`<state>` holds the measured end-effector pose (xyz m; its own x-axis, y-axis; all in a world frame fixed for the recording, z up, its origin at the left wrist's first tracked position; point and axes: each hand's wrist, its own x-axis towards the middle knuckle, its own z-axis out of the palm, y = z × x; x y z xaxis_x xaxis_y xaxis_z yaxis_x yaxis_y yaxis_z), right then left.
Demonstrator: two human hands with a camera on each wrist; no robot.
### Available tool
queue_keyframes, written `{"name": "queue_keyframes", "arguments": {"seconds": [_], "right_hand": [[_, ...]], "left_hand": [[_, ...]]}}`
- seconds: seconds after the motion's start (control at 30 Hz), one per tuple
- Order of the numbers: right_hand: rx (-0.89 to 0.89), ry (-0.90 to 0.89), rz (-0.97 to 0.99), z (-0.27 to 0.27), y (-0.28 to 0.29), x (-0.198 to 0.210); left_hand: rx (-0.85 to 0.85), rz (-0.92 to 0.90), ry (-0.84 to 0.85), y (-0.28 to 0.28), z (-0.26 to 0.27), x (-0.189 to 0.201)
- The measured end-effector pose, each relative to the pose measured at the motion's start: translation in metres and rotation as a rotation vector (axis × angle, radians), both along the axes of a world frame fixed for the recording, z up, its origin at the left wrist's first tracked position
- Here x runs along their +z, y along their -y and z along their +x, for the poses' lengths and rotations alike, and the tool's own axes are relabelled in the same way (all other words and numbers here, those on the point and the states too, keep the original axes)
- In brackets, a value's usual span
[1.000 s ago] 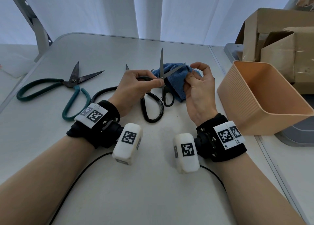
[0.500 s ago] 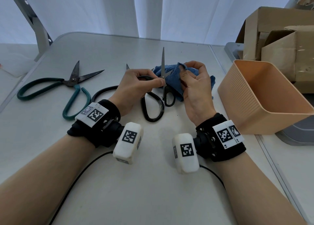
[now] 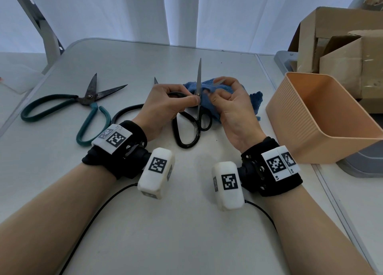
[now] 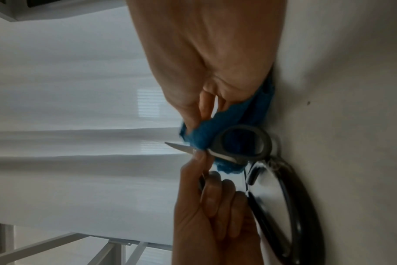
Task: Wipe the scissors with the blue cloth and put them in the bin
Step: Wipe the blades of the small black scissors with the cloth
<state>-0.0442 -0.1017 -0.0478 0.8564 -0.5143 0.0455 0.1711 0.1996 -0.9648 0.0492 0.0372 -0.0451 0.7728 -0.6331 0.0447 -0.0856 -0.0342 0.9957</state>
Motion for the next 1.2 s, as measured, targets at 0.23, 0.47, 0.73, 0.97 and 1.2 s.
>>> {"name": "queue_keyframes", "arguments": {"seconds": [0.23,0.47,0.73,0.97,1.2], "right_hand": [[0.011,-0.006,-0.005,-0.003,0.002,0.007],[-0.060,-0.043,0.029,0.003,0.004,0.003],[0.027,-0.030,-0.011,0.010,0.009,0.028],[0.008,0.057,-0.146,0.037,0.013,0.095],[-0.005,0.114,-0.195,0.048,0.007,0.126]], "left_hand": [[-0.022,0.001,0.005,0.001,-0.001,0.001],[-0.023,0.008,0.001,0.001,0.001,0.002],[-0.071,0.059,0.003,0.001,0.014,0.025],[-0.096,0.120,0.140,0.005,0.043,0.099],[-0.077,0.050,0.125,0.006,0.052,0.127]]}}
